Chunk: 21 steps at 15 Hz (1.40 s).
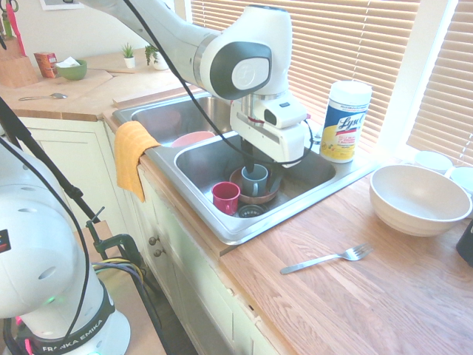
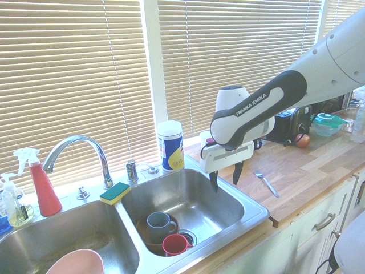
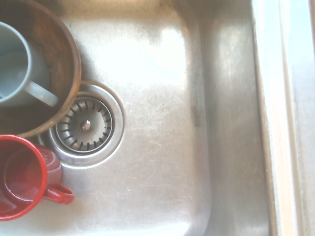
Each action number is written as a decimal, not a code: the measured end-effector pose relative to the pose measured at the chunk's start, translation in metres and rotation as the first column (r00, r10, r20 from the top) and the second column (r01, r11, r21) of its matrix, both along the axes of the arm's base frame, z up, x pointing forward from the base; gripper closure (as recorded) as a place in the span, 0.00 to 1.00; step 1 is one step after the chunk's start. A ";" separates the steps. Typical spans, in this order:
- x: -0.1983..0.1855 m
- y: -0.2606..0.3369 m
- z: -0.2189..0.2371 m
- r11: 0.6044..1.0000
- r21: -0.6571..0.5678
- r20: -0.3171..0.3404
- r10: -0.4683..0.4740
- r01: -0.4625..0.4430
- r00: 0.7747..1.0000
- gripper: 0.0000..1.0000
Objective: Put the fork into the sink
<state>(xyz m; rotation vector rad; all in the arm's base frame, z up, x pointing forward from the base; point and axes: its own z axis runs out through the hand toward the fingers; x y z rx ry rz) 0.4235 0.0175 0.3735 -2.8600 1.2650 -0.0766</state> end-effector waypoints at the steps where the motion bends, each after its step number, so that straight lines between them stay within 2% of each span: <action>1: 0.000 0.000 0.000 1.000 0.000 0.000 0.000 0.000 1.000 0.00; 4: 0.002 -0.002 0.004 1.000 -0.001 0.005 -0.021 0.021 1.000 0.00; 6: 0.003 -0.013 0.016 0.998 -0.015 -0.003 -0.068 0.068 0.998 0.00; 10: 0.001 -0.075 0.037 0.981 -0.033 -0.010 -0.189 0.189 0.982 0.00; 13: -0.003 -0.130 0.027 0.959 -0.047 0.000 -0.281 0.280 0.960 0.00; 16: -0.011 -0.182 0.003 0.938 -0.048 -0.019 -0.345 0.344 0.938 0.00; 19: -0.018 -0.210 -0.013 0.936 -0.039 -0.039 -0.352 0.351 0.935 0.00; 20: -0.019 -0.214 -0.017 0.937 -0.036 -0.044 -0.349 0.347 0.936 1.00; 21: -0.019 -0.218 -0.021 0.938 -0.033 -0.050 -0.346 0.344 0.937 1.00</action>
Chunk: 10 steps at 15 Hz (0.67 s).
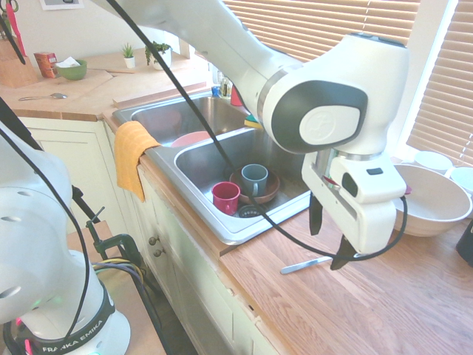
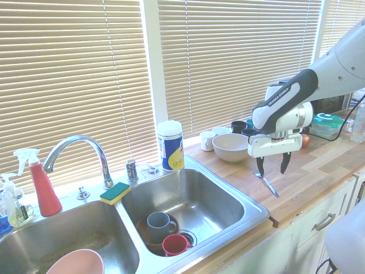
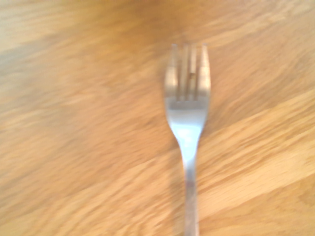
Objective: Put the fork into the sink
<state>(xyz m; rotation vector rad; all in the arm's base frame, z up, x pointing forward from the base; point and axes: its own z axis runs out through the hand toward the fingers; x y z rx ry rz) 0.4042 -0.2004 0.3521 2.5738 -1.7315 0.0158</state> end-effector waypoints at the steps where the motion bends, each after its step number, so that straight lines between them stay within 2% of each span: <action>1: 0.001 -0.003 -0.005 1.000 0.003 0.001 0.008 -0.008 1.000 1.00; 6: 0.012 0.003 -0.013 0.996 0.012 0.048 0.086 -0.087 0.995 1.00; 10: 0.015 0.009 -0.019 0.995 0.015 0.039 0.101 -0.101 0.994 1.00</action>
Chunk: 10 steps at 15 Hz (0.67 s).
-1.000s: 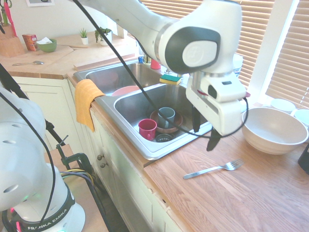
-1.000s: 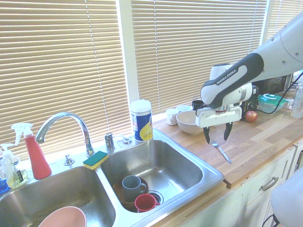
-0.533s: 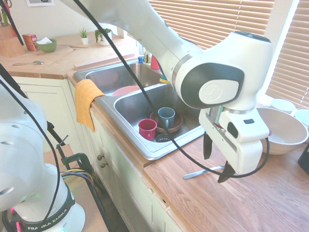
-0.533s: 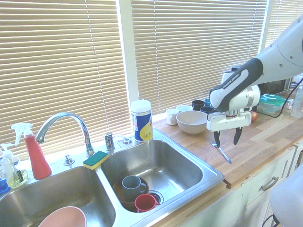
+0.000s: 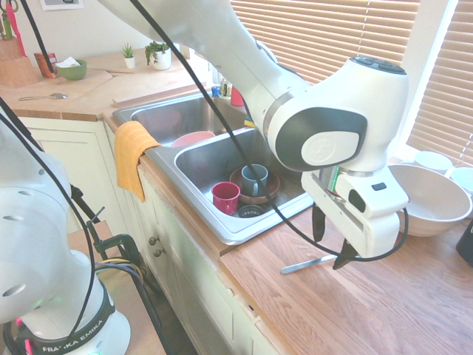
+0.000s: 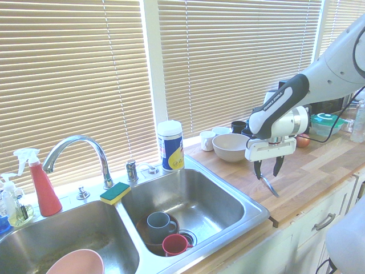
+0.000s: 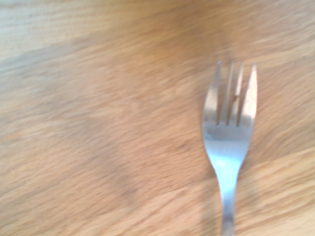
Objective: Put the fork into the sink
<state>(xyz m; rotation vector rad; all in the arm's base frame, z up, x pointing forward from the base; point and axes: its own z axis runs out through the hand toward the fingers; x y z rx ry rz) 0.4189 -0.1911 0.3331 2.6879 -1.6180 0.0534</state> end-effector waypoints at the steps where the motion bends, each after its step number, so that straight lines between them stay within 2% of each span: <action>1: 0.000 0.001 -0.002 1.000 0.001 -0.003 0.002 -0.002 1.000 1.00; 10: 0.002 0.004 -0.015 1.000 0.002 -0.011 0.009 -0.009 1.000 1.00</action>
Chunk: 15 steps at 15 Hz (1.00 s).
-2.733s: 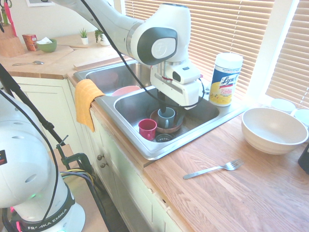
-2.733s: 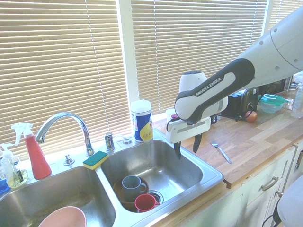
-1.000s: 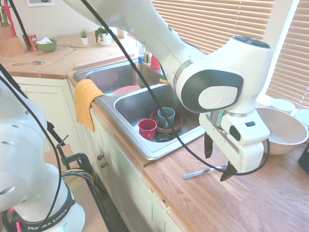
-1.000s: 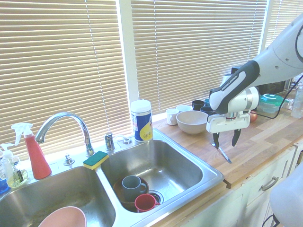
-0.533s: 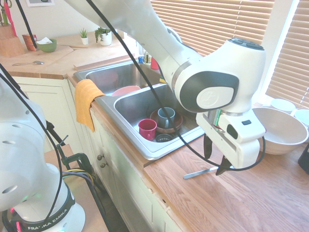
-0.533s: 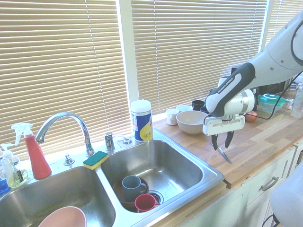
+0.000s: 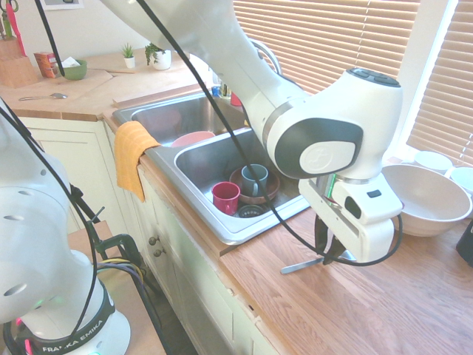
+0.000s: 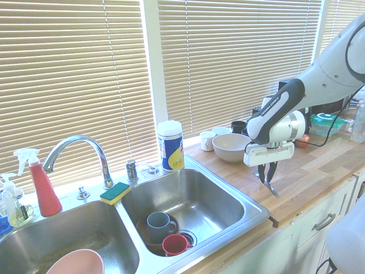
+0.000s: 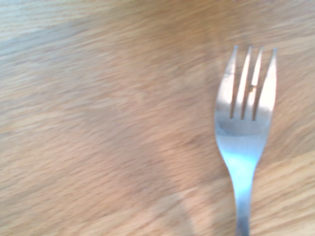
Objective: Put the fork into the sink
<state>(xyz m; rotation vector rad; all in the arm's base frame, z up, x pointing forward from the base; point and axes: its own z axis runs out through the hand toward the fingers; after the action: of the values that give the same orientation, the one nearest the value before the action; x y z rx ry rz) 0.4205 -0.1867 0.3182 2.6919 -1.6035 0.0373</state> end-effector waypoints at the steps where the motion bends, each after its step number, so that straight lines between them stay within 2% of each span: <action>1: 0.000 0.001 0.000 1.000 0.000 0.000 0.002 -0.002 1.000 1.00; 9: 0.002 0.001 0.006 1.000 -0.002 0.013 0.002 -0.002 1.000 1.00; 12: 0.010 0.013 0.061 1.000 -0.003 0.072 0.024 -0.024 0.997 1.00; 15: 0.016 0.067 0.130 0.994 0.008 0.136 0.105 -0.107 0.985 1.00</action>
<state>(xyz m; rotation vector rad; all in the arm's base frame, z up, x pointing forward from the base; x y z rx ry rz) 0.4360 -0.1194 0.4478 2.8411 -1.4953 0.2134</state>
